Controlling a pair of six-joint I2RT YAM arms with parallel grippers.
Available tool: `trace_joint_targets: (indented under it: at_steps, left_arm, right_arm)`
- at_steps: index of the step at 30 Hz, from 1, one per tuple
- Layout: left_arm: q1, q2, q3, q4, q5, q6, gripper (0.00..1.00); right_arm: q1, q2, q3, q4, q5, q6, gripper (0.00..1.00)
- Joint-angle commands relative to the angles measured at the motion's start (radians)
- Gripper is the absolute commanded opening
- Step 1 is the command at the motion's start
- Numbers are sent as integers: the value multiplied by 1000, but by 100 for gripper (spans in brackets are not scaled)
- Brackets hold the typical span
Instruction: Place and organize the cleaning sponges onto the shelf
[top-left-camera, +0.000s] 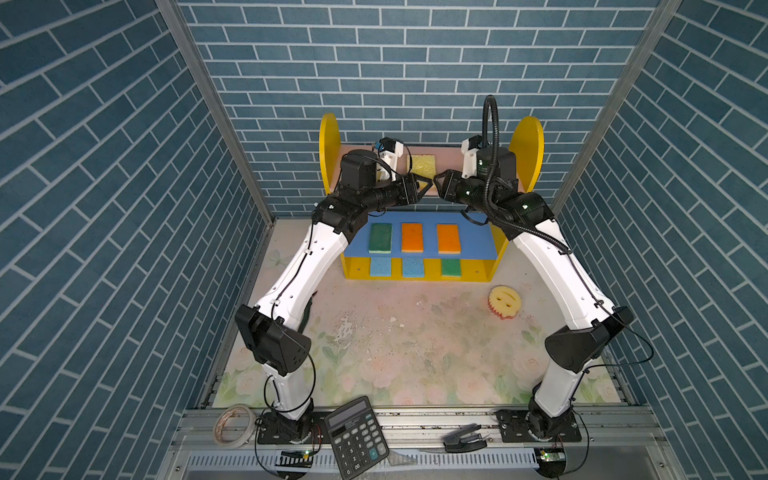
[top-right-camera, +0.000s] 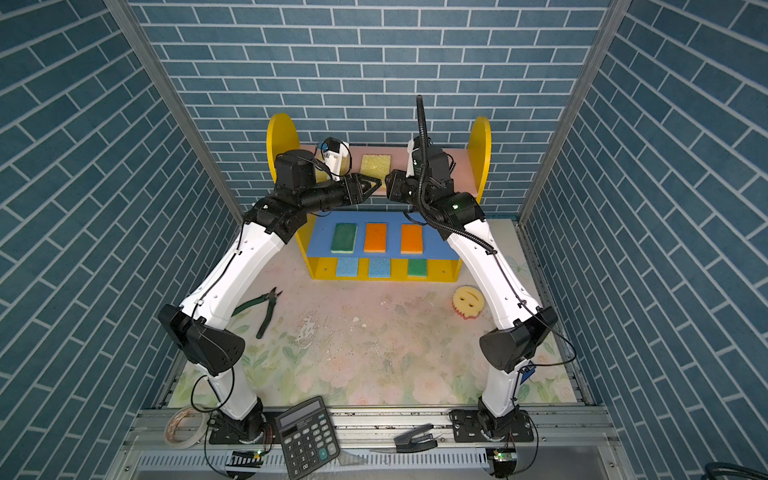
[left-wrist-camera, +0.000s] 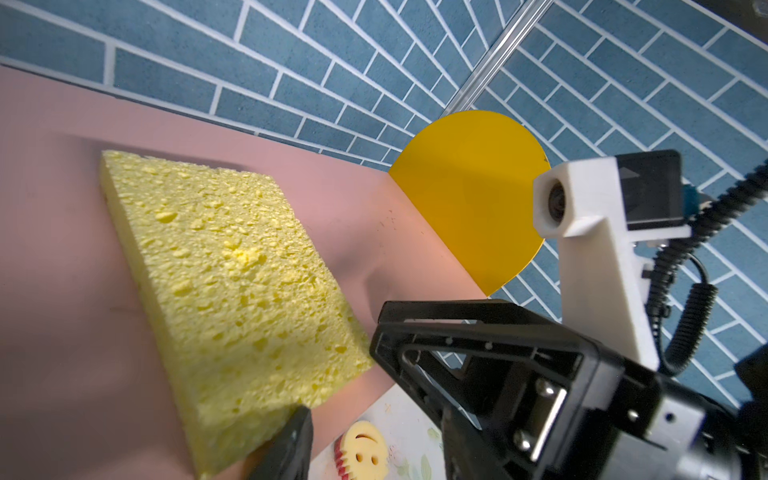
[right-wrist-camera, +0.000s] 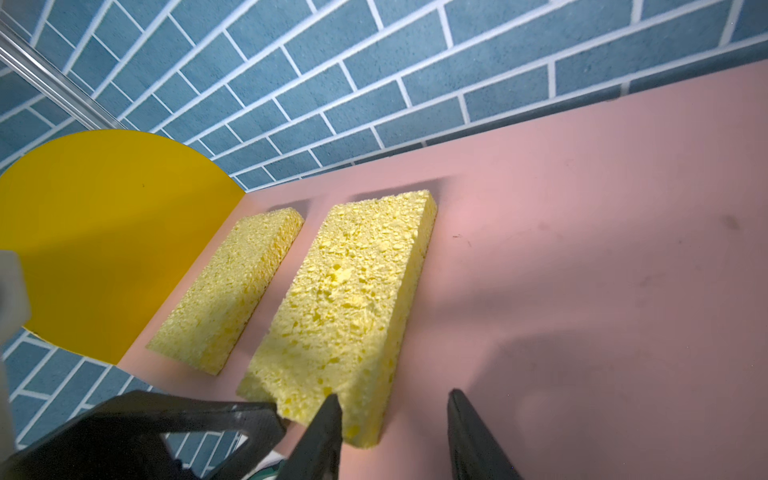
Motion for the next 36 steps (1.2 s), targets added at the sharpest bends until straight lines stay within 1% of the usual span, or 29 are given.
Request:
trace_joint_targets:
  at_steps: [1,10,17,21,25,27,30,33,36]
  left_arm:
    - [-2,15,25,-5,-7,14,52]
    - [-10,0,3,6,0,11,51]
    - [-10,-60,11,7,-3,20,52]
    - [-10,-105,5,22,3,24,52]
    - [-11,-159,-13,30,19,20,52]
    - [-11,-197,-43,34,20,22,52]
    - [-11,-279,-129,38,-1,43,52]
    - [-11,-380,-256,63,-44,55,53]
    - [-11,-489,-419,135,-60,40,54]
  right_arm:
    - [-1,-41,-23,20,13,14,44]
    - [-7,-42,-32,28,5,26,44]
    - [-7,-87,-39,27,0,28,45]
    - [-3,-158,-109,62,22,20,45]
    - [2,-275,-250,119,59,19,45]
    - [8,-341,-337,144,83,20,45]
    - [14,-446,-461,162,128,19,45]
    - [15,-528,-550,145,181,12,45]
    - [15,-605,-645,119,222,2,46]
